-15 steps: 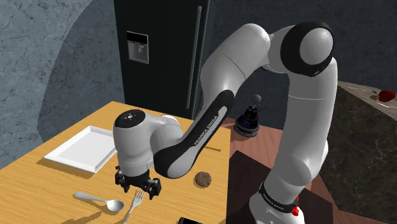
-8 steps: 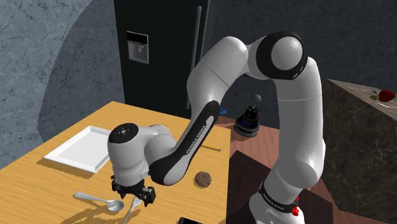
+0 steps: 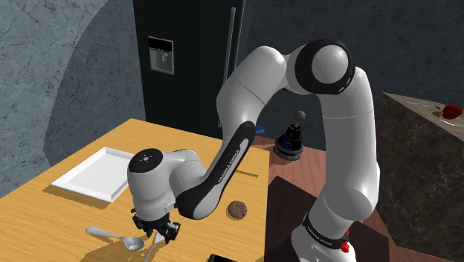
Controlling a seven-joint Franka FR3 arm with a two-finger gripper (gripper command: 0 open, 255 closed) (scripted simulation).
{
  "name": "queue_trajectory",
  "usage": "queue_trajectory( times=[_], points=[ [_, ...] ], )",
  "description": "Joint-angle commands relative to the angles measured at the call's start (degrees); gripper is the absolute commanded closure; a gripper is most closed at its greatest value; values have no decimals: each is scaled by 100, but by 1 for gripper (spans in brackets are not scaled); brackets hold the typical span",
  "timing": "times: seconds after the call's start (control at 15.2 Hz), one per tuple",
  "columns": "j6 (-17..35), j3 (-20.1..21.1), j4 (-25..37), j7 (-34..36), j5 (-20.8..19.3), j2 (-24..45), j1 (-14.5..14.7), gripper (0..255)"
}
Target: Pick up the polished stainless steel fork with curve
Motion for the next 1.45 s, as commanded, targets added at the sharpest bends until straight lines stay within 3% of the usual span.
queue_trajectory(
  times=[0.0, 0.26, 1.25, 1.39],
  points=[
    [23, -17, 3, 6, -9, 31, 3, 255],
    [21, -15, 4, 6, -8, 30, 1, 255],
    [-637, 981, -89, -903, 1287, -1032, -789, 255],
    [-643, 989, -89, -912, 1301, -1042, -796, 255]
  ],
)
